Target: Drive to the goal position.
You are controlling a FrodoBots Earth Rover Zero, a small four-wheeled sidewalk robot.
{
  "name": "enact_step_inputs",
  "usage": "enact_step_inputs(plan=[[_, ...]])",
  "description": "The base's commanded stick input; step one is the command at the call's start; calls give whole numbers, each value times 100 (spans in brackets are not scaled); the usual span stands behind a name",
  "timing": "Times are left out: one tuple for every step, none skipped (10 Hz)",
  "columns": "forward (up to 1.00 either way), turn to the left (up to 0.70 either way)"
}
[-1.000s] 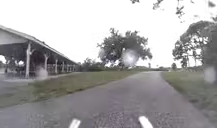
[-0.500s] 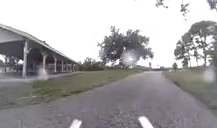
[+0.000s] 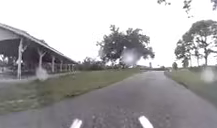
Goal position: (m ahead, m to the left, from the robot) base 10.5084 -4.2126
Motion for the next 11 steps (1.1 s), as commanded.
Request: enact_step_inputs(plan=[[70,-5],[70,-11],[70,-26],[70,-35],[70,-33],[70,-25],[70,-10],[70,0],[70,0],[70,0],[70,0]])
